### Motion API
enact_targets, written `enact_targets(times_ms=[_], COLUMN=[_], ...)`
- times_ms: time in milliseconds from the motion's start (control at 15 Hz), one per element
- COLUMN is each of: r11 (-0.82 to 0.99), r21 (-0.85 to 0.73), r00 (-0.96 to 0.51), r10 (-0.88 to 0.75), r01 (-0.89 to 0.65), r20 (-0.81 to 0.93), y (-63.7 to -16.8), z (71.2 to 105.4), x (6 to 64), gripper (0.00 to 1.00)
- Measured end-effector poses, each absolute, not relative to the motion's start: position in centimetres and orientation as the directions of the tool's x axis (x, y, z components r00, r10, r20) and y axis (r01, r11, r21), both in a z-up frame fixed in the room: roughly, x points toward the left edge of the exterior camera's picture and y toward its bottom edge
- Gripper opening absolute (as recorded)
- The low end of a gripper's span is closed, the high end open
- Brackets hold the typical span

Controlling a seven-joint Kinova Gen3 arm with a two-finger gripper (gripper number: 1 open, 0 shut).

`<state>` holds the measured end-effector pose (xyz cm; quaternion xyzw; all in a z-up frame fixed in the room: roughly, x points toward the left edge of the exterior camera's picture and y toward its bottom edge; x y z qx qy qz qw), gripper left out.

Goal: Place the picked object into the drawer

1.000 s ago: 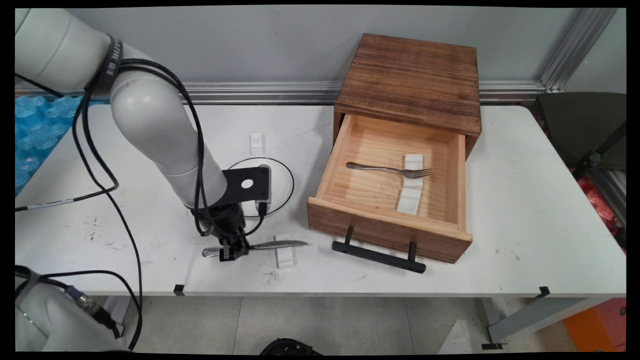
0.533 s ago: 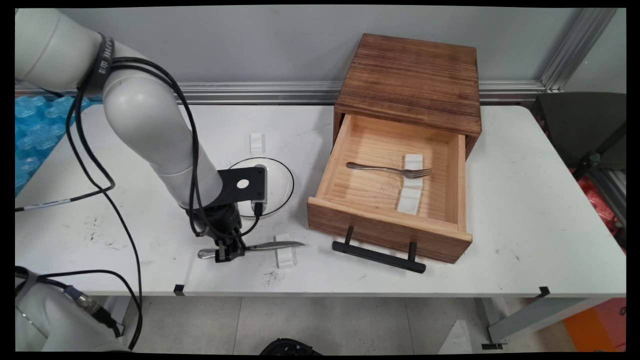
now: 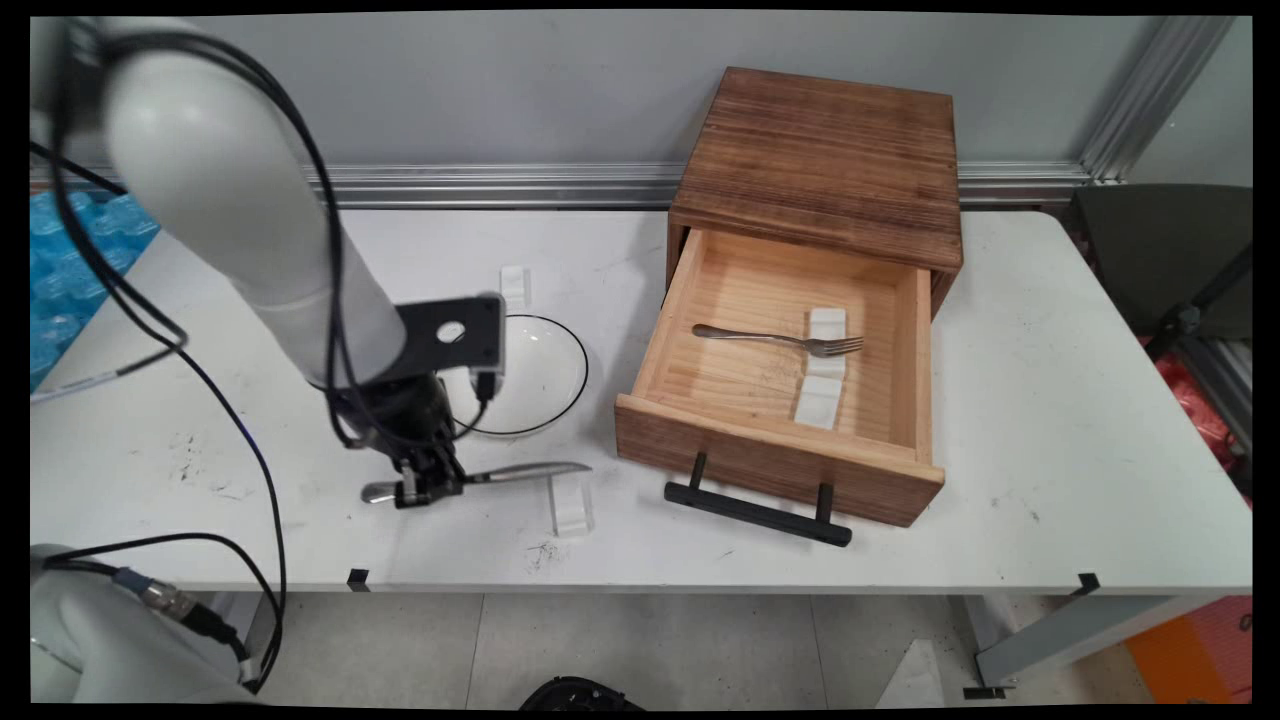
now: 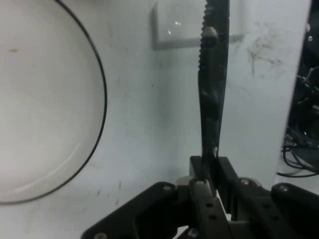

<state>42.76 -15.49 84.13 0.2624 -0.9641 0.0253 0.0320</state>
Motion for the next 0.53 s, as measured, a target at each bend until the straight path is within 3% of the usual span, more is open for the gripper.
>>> enact_targets(times_ms=[533], r11=[0.831], r21=[-0.102], r00=[-0.836], r10=[-0.535], r01=[-0.546], r20=[0.121], y=[-14.2], z=[95.6], x=[40.8], gripper=[0.0])
